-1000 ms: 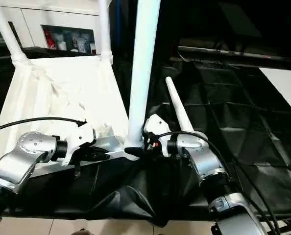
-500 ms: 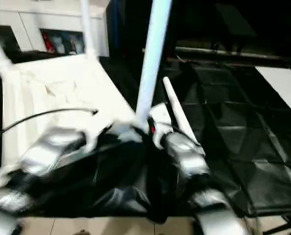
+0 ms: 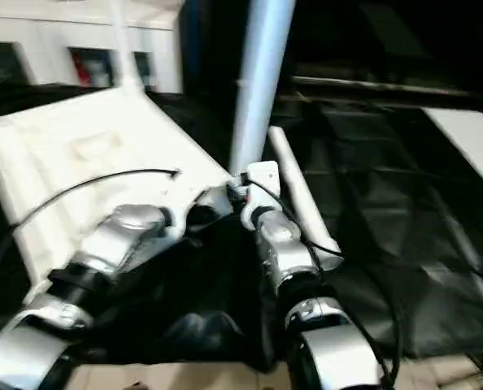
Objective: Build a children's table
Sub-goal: Rotate leg to tighten
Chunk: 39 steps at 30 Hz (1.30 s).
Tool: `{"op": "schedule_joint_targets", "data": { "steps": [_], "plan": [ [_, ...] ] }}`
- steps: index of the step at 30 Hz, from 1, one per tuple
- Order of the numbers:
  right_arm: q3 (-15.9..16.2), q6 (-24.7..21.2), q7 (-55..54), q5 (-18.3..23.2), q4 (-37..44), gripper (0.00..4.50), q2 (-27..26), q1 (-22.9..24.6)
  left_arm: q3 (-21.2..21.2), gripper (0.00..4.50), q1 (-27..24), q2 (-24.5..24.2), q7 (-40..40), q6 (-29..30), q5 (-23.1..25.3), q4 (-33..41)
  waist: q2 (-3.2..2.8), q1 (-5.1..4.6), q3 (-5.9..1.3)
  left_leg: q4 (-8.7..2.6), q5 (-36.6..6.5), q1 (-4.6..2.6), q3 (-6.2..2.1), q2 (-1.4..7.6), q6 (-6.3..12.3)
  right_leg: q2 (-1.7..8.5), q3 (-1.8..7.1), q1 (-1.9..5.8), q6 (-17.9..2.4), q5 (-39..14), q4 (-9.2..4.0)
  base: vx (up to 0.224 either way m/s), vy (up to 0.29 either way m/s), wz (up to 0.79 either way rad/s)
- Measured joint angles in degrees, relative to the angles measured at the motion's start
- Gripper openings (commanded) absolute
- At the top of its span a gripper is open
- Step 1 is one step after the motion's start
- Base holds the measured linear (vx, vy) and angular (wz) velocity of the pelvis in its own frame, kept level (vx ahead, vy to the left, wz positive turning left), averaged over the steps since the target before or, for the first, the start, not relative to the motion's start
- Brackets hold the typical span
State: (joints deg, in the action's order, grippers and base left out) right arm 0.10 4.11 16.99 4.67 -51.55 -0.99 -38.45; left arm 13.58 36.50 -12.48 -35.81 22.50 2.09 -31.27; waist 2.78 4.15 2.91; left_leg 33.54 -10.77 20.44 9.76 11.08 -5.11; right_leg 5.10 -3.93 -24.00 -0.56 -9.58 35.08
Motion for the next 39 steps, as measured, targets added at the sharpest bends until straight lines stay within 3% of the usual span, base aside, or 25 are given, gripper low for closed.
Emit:
{"op": "schedule_joint_targets", "data": {
  "steps": [4,8,17,29,37,39],
  "plan": [
    [0.5,0.2,5.9,0.3,3.5,3.92,3.2,0.7,0.3,0.0,-2.4,-2.3,-4.8,-0.2,-0.2,3.9,0.0,0.49,0.0,-0.08,0.0,0.07,0.02,0.05,0.01,-0.05,-0.03,-0.1,-0.1,0.0,0.02,0.0,0.0,0.0],
    [3.7,-0.4,17.9,1.4,11.7,3.92,9.4,3.9,1.6,0.0,-5.1,-5.3,-10.0,-1.1,-0.7,8.3,0.02,1.17,0.02,0.02,-0.1,-0.05,0.05,0.05,0.1,-0.02,-0.02,-0.05,-0.1,0.0,-0.08,0.0,0.0,0.0],
    [8.1,-4.2,38.5,3.7,19.4,3.92,19.2,9.7,1.8,0.0,-10.7,-12.4,-19.9,-3.4,-3.9,15.5,0.2,0.99,0.12,0.05,-0.1,0.01,0.07,0.07,0.13,-0.03,0.0,-0.06,0.0,0.0,-0.06,0.0,0.0,0.0],
    [11.7,-4.0,42.4,2.3,19.9,3.92,18.5,9.5,3.0,0.0,-12.4,-14.0,-24.6,-2.9,-4.8,19.3,0.29,1.58,0.17,0.11,-0.1,0.03,0.06,0.04,0.18,0.02,0.0,-0.08,0.0,0.0,-0.08,0.0,0.0,0.0],
    [11.8,-4.0,42.9,2.0,19.9,3.92,18.5,9.5,3.0,0.0,-12.4,-14.0,-24.8,-2.9,-4.8,19.4,0.29,1.65,0.18,0.11,-0.1,0.03,0.06,0.03,0.18,0.02,0.0,-0.08,0.0,0.0,-0.08,0.0,0.0,0.0],
    [11.8,-3.9,42.9,2.0,19.9,3.74,18.5,9.5,3.0,0.0,-12.4,-14.0,-24.8,-2.8,-4.8,19.4,0.29,1.65,0.17,0.11,-0.1,0.03,0.06,0.03,0.18,0.01,0.0,-0.08,0.0,0.0,-0.07,0.0,0.0,0.0]
  ]
}}
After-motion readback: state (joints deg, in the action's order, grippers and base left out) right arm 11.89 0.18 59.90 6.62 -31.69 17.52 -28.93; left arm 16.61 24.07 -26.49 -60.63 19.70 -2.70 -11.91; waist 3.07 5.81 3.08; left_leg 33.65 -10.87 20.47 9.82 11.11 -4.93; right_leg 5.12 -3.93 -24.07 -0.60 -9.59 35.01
